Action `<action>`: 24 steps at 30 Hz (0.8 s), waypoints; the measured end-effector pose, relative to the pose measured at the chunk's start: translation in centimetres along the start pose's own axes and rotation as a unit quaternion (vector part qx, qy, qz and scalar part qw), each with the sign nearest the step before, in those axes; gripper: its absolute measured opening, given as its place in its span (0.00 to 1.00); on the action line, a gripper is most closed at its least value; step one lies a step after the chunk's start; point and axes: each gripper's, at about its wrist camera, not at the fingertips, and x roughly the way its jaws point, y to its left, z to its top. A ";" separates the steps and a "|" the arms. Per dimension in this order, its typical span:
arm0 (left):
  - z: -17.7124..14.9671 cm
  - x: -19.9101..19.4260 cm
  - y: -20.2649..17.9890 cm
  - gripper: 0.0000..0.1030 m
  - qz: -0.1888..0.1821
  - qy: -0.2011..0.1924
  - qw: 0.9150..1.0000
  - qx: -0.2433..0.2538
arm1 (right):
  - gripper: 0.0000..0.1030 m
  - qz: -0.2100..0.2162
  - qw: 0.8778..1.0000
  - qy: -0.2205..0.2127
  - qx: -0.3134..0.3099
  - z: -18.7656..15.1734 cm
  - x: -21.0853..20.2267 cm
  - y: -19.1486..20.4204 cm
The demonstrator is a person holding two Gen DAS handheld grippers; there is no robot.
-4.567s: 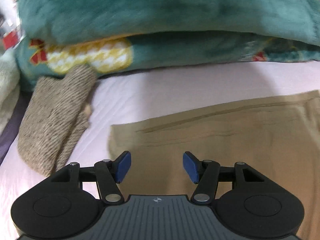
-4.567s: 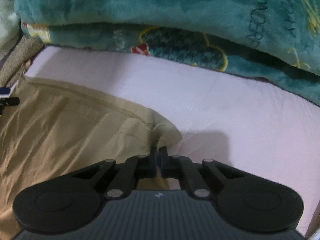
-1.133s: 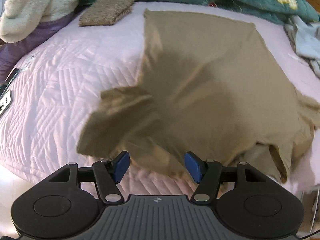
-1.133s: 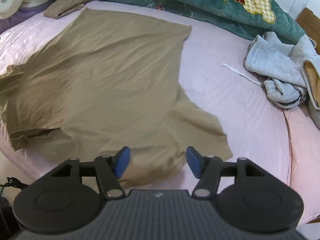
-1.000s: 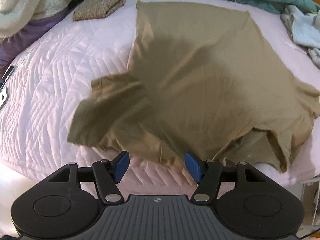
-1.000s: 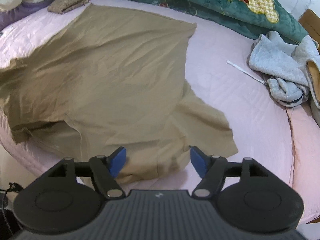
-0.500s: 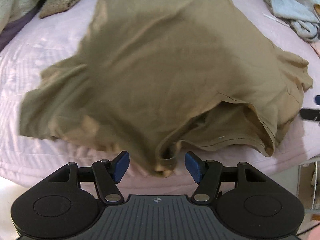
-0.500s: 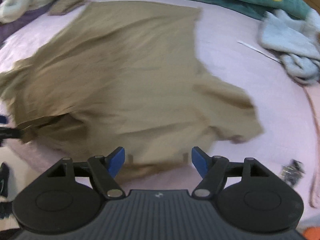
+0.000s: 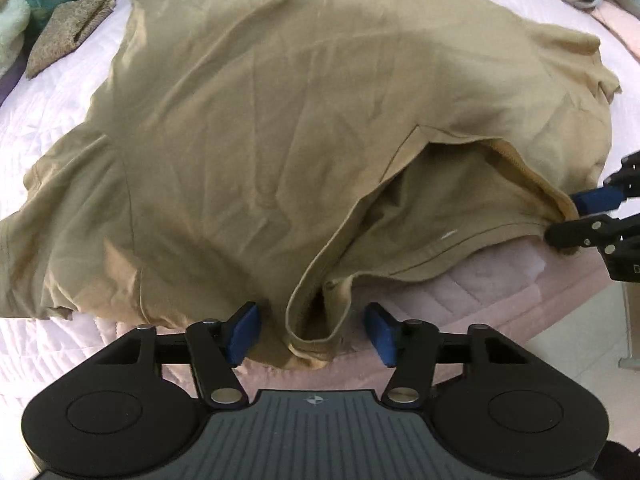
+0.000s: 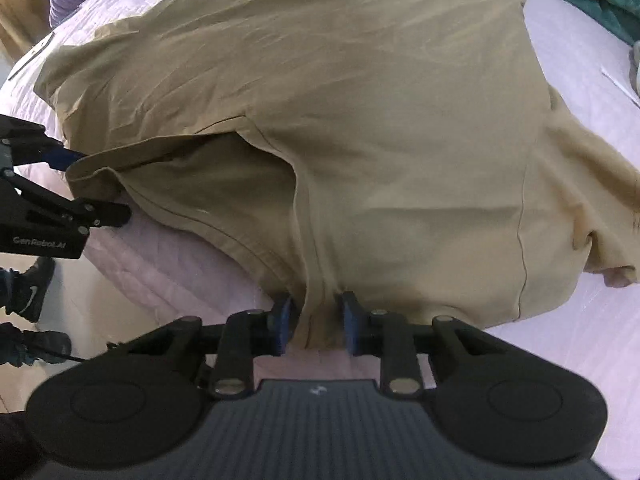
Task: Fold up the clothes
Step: 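Lift the hem with the left gripper while the right gripper holds another hem point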
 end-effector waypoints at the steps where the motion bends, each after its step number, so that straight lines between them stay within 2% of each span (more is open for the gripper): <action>1: 0.0 -0.1 0.0 0.34 -0.001 -0.002 1.000 0.001 | 0.16 0.003 1.000 -0.001 -0.003 -0.1 -0.2 0.0; 2: 0.0 -0.1 -0.1 0.23 -0.001 -0.003 1.000 0.003 | 0.08 0.001 1.000 -0.001 -0.006 -0.2 -0.4 0.0; 3: -0.2 -0.2 -0.3 0.20 0.001 -0.003 1.000 0.009 | 0.04 -0.004 1.000 -0.002 -0.009 -0.4 -0.6 -0.1; 5: -0.6 -0.5 -0.4 0.13 -0.001 -0.002 1.000 0.017 | 0.04 -0.005 1.000 -0.003 -0.008 -0.9 -1.2 -0.5; 14: -3.1 -1.3 0.1 0.11 -0.010 0.011 0.998 0.054 | 0.03 -0.013 0.999 -0.008 -0.032 -2.7 -2.3 -0.7; 16: -3.7 -1.4 0.2 0.11 -0.010 0.013 0.998 0.062 | 0.05 -0.021 0.999 -0.014 -0.036 -2.9 -2.3 -0.7; 17: -3.9 -1.4 0.4 0.11 -0.013 0.019 0.998 0.061 | 0.09 -0.025 0.999 -0.017 -0.037 -3.0 -2.4 -0.6; 19: -4.4 -1.7 0.9 0.11 -0.023 0.030 0.998 0.047 | 0.17 -0.036 0.998 -0.021 -0.038 -2.8 -2.8 -0.6; 22: -4.2 -3.5 2.0 0.13 -0.030 0.019 0.999 0.023 | 0.22 -0.037 0.998 -0.032 -0.035 -2.8 -4.3 -0.9; 24: -3.6 -4.9 2.7 0.14 -0.040 0.001 0.999 0.004 | 0.36 -0.039 0.998 -0.043 -0.031 -2.7 -5.5 -1.2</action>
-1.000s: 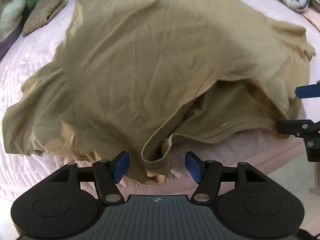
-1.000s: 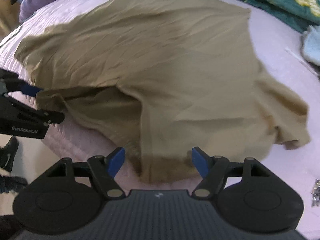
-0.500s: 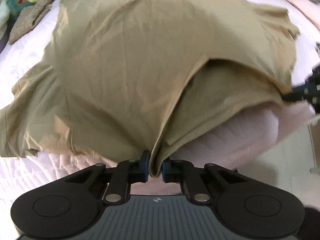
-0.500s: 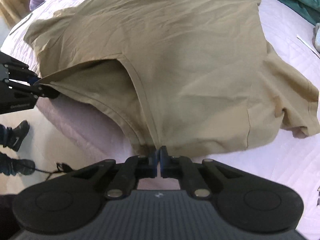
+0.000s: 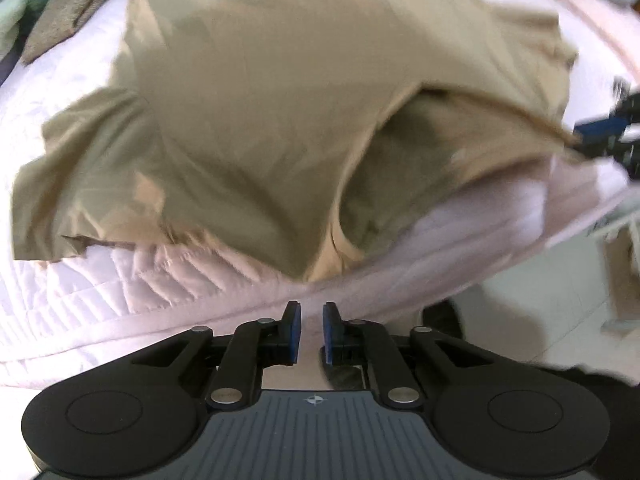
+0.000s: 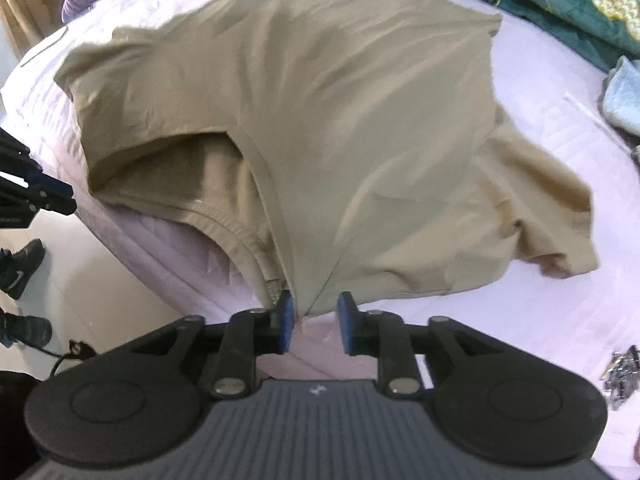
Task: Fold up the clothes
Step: 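Lift the hem with the left gripper while the right gripper holds another hem point, then release the hem with both grippers and lay the shirt flat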
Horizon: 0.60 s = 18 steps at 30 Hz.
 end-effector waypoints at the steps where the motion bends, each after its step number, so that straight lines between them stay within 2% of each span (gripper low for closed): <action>1: 0.7 -0.6 0.3 0.16 -0.003 -0.015 1.000 -0.009 | 0.40 -0.002 1.000 -0.006 0.007 0.1 -0.5 -0.5; 3: 2.5 -1.2 0.9 0.19 -0.006 -0.044 0.999 -0.028 | 0.51 0.006 0.999 -0.009 0.035 0.2 -1.1 -1.7; 6: 5.4 -0.6 1.3 0.20 -0.005 -0.070 0.996 -0.055 | 0.51 0.023 0.997 0.006 0.074 0.7 -1.1 -2.9; 9: 7.3 0.3 1.0 0.25 0.005 -0.069 0.995 -0.076 | 0.51 0.047 0.992 0.002 0.113 0.8 -1.3 -3.4; 11: 7.4 0.0 0.7 0.31 0.004 -0.067 0.994 -0.083 | 0.51 0.052 0.993 -0.002 0.102 0.6 -1.8 -3.1; 13: 6.8 -0.2 0.4 0.39 0.011 -0.062 0.995 -0.081 | 0.52 0.048 0.997 0.012 0.065 0.3 -1.9 -2.2; 15: 6.3 -0.4 0.2 0.40 0.023 -0.051 0.995 -0.078 | 0.52 0.033 0.999 0.012 0.036 0.4 -1.8 -1.5; 18: 5.4 -0.6 0.5 0.43 0.041 -0.033 0.996 -0.071 | 0.52 0.001 1.000 -0.001 0.027 0.7 -2.2 -1.4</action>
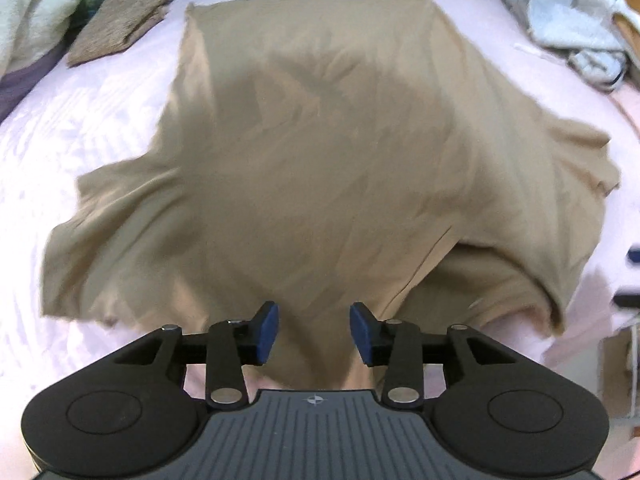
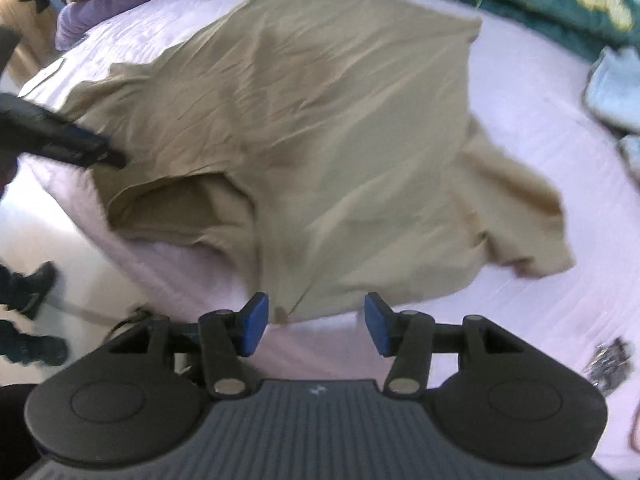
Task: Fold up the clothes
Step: 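Release the hem with both grippers and lay the shirt flat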
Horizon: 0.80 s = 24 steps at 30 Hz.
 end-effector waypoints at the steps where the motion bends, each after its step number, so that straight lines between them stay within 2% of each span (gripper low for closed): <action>1: -0.4 -0.2 0.2 0.44 0.004 0.006 1.000 0.004 | 0.52 -0.003 1.000 0.004 0.001 0.2 0.2 -0.1; 5: -2.1 -0.9 1.5 0.47 0.013 0.030 0.999 0.013 | 0.52 -0.025 1.000 0.008 0.017 0.1 1.0 -1.6; 8: -2.5 -0.5 2.9 0.47 0.026 0.040 0.999 -0.008 | 0.52 -0.039 0.993 0.006 0.114 -0.2 1.4 -5.8; 12: -1.1 -0.5 3.1 0.47 0.029 0.024 0.999 -0.022 | 0.52 -0.046 0.970 -0.022 0.237 -0.1 1.6 -11.4; 15: 0.6 -0.5 0.4 0.47 0.042 0.015 0.999 0.015 | 0.52 -0.057 0.957 -0.041 0.282 0.5 1.8 -13.6; 17: 2.1 -0.4 -2.1 0.47 0.044 0.014 0.998 0.040 | 0.52 -0.063 0.953 -0.045 0.292 0.8 2.1 -14.3; 21: 5.3 -0.4 -8.3 0.50 0.015 0.000 0.996 0.092 | 0.52 -0.070 0.955 -0.045 0.285 1.2 2.0 -15.1; 23: 6.4 -0.3 -10.2 0.51 -0.003 -0.002 0.995 0.096 | 0.52 -0.064 0.949 -0.050 0.304 1.2 1.8 -16.1; 24: 6.8 -0.3 -10.9 0.51 -0.010 -0.001 0.995 0.098 | 0.52 -0.054 0.942 -0.057 0.325 1.0 1.8 -17.0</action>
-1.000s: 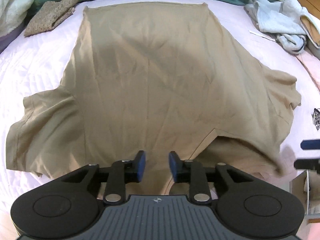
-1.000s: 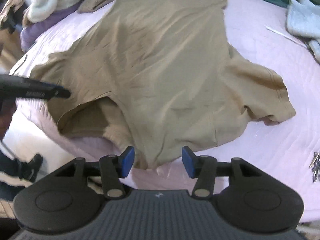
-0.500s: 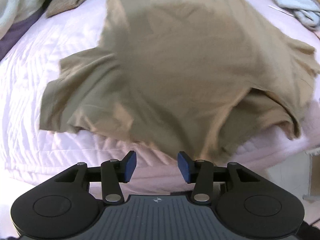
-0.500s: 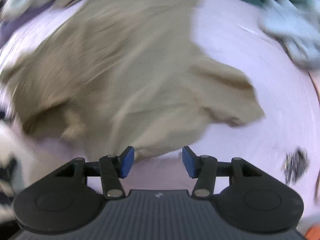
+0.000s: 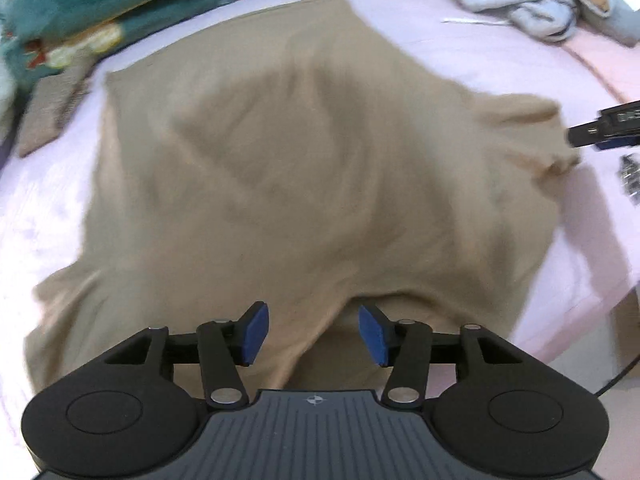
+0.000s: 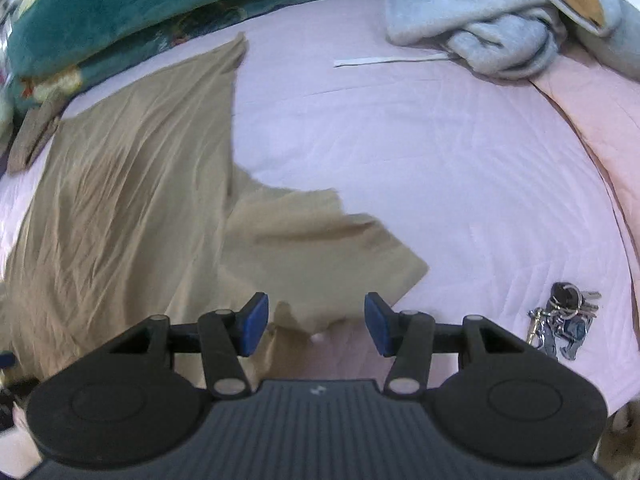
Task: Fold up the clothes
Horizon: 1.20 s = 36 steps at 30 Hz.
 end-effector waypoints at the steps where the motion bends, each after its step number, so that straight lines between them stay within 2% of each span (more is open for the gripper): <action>1: 0.4 0.0 -0.5 0.51 -0.002 -0.001 1.000 0.005 | 0.52 0.012 1.000 -0.003 0.027 0.3 0.1 -0.9; 7: 1.8 0.3 -2.3 0.52 -0.005 0.004 1.000 0.025 | 0.52 0.038 0.985 -0.001 0.165 0.7 3.1 -6.9; 10: 2.0 0.4 -2.5 0.52 0.000 0.008 0.999 0.034 | 0.52 0.049 0.976 0.007 0.214 0.3 5.1 -8.6; 12: 2.4 0.5 -2.7 0.52 0.003 0.007 0.999 0.037 | 0.52 0.056 0.974 0.006 0.220 0.1 5.8 -8.6; 16: 3.2 0.5 -2.8 0.52 0.005 0.001 0.999 0.035 | 0.52 0.052 0.984 0.001 0.171 0.4 5.9 -7.2; 18: 3.6 0.6 -3.1 0.52 0.003 -0.005 0.999 0.035 | 0.47 0.050 0.988 -0.003 0.148 0.6 5.6 -6.5; 19: 3.7 0.6 -3.2 0.52 0.002 -0.008 0.999 0.034 | 0.42 0.047 0.989 -0.009 0.136 0.7 5.4 -6.3; 20: 3.8 0.5 -3.4 0.52 0.001 -0.009 0.999 0.033 | 0.20 0.048 0.991 -0.013 0.123 0.9 5.2 -6.1; 21: 3.8 0.5 -3.5 0.52 -0.001 -0.009 0.999 0.032 | 0.04 0.048 0.993 -0.016 0.110 1.0 4.9 -5.9; 29: 3.0 0.4 -1.9 0.52 0.000 -0.003 1.000 0.013 | 0.04 0.033 0.997 -0.069 0.019 2.0 1.0 -2.4; 36: 1.5 -0.5 0.2 0.52 0.004 -0.006 1.000 -0.012 | 0.03 0.053 0.987 -0.109 -0.107 2.7 -2.5 4.6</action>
